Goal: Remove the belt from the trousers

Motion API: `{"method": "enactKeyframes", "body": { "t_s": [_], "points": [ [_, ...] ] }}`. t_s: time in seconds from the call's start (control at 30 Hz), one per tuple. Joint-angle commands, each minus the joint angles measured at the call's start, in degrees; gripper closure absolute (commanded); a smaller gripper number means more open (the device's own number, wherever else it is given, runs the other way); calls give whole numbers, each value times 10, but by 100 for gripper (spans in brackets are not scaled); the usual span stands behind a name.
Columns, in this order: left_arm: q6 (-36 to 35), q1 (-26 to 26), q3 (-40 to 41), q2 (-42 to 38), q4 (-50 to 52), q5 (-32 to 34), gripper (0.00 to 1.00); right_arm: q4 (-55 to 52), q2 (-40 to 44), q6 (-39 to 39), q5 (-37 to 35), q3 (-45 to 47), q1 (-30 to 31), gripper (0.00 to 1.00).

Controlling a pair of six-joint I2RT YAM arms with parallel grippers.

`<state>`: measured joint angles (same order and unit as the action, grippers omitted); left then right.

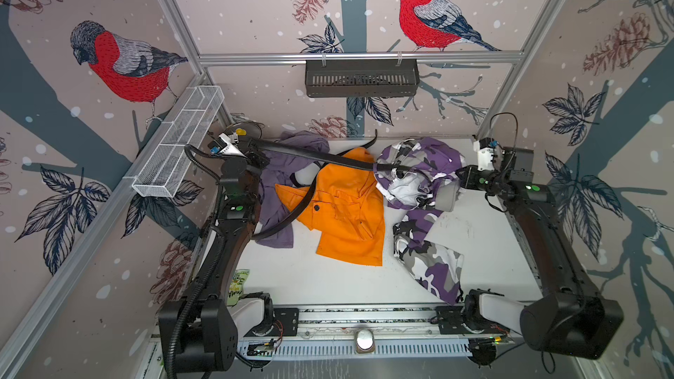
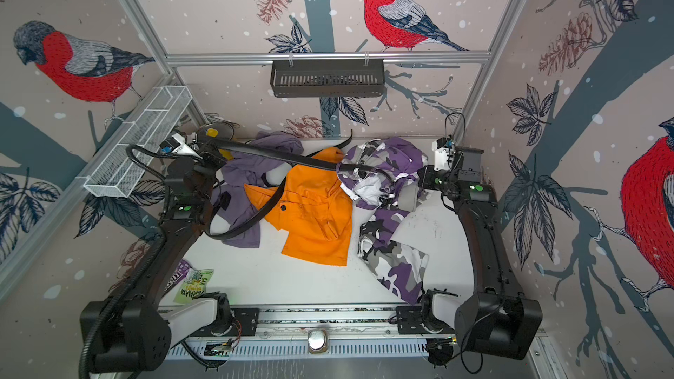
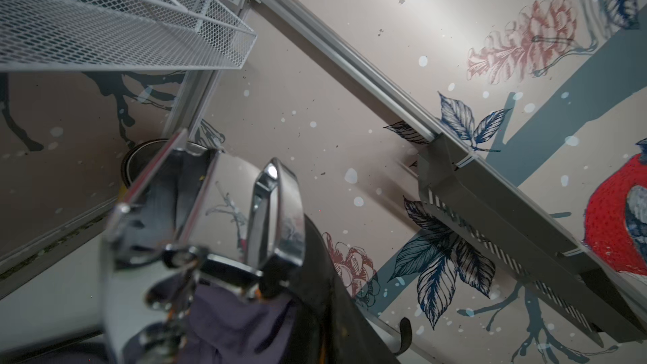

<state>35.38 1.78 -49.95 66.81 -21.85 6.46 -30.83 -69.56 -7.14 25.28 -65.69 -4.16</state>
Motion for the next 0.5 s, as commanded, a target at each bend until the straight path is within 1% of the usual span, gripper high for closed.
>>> {"method": "enactKeyframes", "body": {
  "t_s": [0.0,0.07,0.1,0.13,0.17,0.2,0.23,0.27,0.3,0.37,0.4,0.47],
  "points": [
    [10,3,-21,29,75,-5,100,33,-11,23,-9,-12,50,100],
    [14,2,-32,59,121,-41,98,26,-20,25,-8,-27,72,100],
    [18,2,-30,71,130,-54,89,23,-20,26,-5,-34,76,100],
    [23,2,-29,84,143,-63,74,19,-36,26,0,-43,78,100],
    [27,2,-26,94,153,-68,54,15,-39,27,1,-51,78,100],
    [28,1,-24,100,162,-72,37,11,-41,29,3,-57,79,100],
    [29,-2,-25,103,179,-65,24,5,-44,31,4,-65,78,100],
    [25,-8,-27,100,194,-50,16,-2,-46,33,3,-75,77,100],
    [22,-14,-28,94,206,-33,11,-7,-49,35,6,-80,74,100],
    [12,-28,-30,71,223,10,3,-11,-53,35,19,-88,66,100],
    [6,-36,-30,59,226,30,1,-12,-55,36,20,-89,65,100],
    [-5,-49,-29,32,229,69,0,-14,-65,38,22,-92,63,100]
  ]
}}
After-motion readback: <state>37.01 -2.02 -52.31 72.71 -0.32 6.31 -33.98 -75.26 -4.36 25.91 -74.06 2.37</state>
